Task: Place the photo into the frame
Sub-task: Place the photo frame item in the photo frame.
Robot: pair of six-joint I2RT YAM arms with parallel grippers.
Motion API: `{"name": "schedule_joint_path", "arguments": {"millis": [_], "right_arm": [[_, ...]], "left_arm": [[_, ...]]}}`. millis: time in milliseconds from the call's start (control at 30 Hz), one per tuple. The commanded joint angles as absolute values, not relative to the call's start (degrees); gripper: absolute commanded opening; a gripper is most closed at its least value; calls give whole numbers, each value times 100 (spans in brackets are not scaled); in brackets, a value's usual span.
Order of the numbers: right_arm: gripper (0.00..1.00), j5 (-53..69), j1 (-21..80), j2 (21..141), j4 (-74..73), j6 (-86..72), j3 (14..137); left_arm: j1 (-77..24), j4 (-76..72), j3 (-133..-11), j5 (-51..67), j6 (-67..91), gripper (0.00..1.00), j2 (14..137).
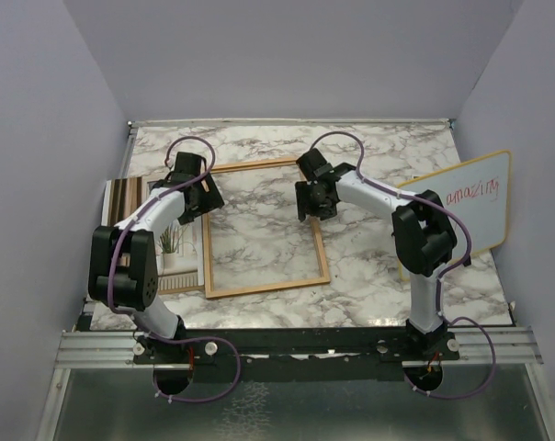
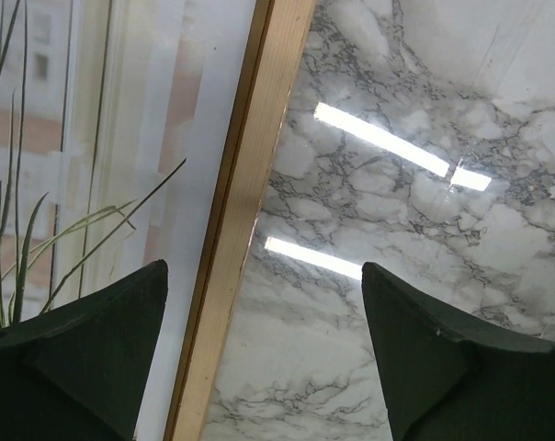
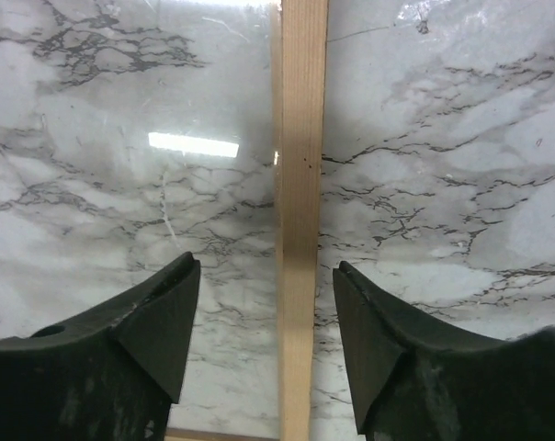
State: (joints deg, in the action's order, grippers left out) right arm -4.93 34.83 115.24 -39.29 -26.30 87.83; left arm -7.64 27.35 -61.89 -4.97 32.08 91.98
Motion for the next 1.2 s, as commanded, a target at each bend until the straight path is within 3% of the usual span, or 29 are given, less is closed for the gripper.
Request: {"name": "schedule_joint_path", "arguments": {"millis": [0,67,233,433,667,1033,1167], "right_arm": [[57,-663,3508,11617,-3909,-2746,8539],[52,-607,3510,11629,-3854,-2704,8515],[51,-386,3509,11773,-3876,-2575,8590],[60,-138,3505,11660,-3704,-2479,8547],[68,-770,3378,11427,-3642,-2503,8856],[67,-949,2786,12200,-2860,-2265,10072],[64,-916,2747,12703,-2624,-2022,10459]], "left_arm": [[-800,2600,-6007,-287,3177,85,9379],[-806,2572,-5972,-273,3179,85,9425],[-817,2537,-5909,-264,3182,83,9511],[-852,2480,-5858,-182,3165,83,9576],[-879,2452,-5858,-205,3130,86,9580],[-879,2452,-5971,-343,3155,88,9685],[-883,2439,-6075,-284,3198,82,9842]]}}
